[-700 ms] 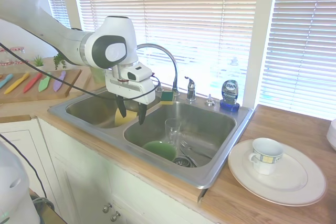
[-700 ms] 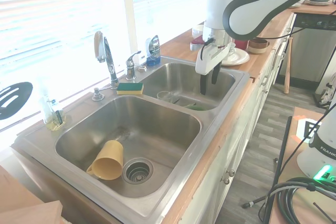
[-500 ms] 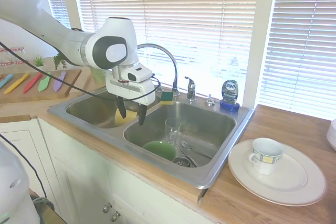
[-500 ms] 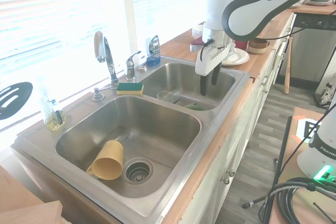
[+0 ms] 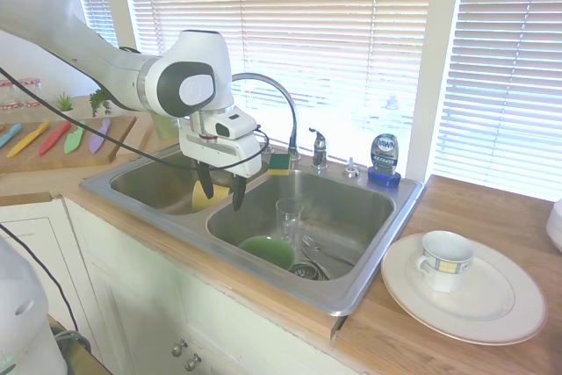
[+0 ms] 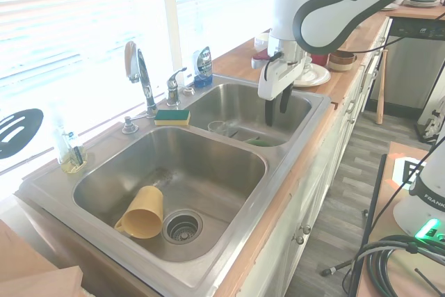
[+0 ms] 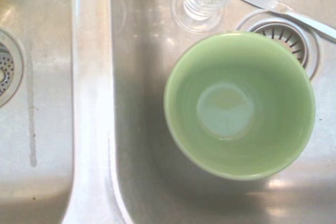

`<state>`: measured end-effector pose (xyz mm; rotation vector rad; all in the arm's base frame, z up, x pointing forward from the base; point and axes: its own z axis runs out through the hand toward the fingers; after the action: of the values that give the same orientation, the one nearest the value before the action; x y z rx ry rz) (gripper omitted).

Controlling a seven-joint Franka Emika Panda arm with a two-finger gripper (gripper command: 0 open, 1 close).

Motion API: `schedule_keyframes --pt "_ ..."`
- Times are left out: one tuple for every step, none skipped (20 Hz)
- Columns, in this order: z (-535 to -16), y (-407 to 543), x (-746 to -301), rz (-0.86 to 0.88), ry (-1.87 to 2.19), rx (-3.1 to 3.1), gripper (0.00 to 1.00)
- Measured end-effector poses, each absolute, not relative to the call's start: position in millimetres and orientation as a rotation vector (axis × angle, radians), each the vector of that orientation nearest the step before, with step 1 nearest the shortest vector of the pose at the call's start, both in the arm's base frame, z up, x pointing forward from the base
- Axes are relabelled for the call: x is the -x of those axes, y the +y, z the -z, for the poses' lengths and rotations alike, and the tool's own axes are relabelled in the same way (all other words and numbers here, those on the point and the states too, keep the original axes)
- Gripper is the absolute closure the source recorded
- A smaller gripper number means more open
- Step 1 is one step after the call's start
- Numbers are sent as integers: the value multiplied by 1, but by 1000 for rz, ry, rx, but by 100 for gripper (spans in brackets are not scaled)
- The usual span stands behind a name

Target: Turn off the faucet

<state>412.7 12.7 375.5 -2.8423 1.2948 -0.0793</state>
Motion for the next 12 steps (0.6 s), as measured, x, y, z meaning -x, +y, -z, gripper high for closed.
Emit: schedule_keyframes --pt "-376 12 -413 80 1298 2841 100" --pt "-376 11 -413 80 1299 2840 100" --pt "-376 11 -413 80 1300 2840 100" --pt "-376 11 -413 80 1301 2839 100" --pt "-376 10 -413 80 1302 2839 100" --pt "-376 10 -413 80 1303 2838 100" --pt "-376 10 -413 80 1304 2838 100" --pt "-376 10 -413 80 1305 2837 100" --pt "-376 9 -413 80 1306 2836 100" --pt "-376 9 -413 80 1308 2835 100" --pt "-376 8 -413 79 1310 2833 100" --pt "-376 7 -413 80 1312 2830 100"
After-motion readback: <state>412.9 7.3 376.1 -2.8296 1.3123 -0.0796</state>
